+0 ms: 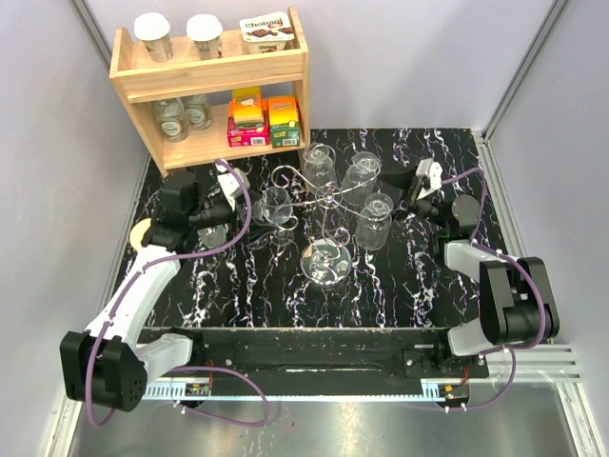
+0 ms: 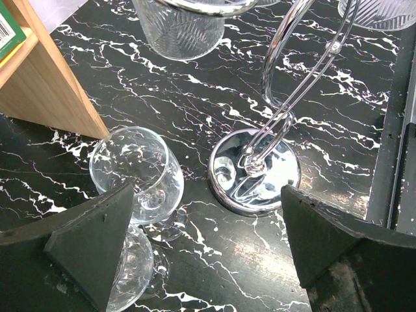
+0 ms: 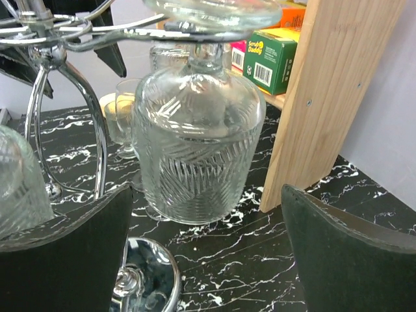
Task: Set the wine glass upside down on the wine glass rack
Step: Turn the wine glass upside down at the wine rack.
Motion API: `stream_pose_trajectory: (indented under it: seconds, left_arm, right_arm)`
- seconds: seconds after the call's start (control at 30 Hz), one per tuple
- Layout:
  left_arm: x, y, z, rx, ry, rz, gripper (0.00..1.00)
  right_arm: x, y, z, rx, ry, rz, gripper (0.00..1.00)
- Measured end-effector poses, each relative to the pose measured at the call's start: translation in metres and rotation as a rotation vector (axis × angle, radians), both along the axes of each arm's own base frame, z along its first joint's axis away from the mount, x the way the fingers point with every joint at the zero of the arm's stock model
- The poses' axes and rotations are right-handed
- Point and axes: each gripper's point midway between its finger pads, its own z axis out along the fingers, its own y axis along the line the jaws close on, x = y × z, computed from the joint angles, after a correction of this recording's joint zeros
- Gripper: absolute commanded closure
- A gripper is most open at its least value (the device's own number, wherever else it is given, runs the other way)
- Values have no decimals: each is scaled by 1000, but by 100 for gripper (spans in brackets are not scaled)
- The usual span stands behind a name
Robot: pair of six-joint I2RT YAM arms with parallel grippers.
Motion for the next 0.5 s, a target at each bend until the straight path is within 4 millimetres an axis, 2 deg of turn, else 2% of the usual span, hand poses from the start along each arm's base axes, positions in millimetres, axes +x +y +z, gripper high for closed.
stream_pose_trajectory:
  seconds: [0.23,0.5]
  left_arm:
    - [-5,0,5,-5,-11,-8,1]
    - [-12,10,6,42,-3,10,1]
  right_arm:
    - [-3,-1,-6,-26,-34,-8,1]
    - [-5,-21,8,-84,-187,-93,1]
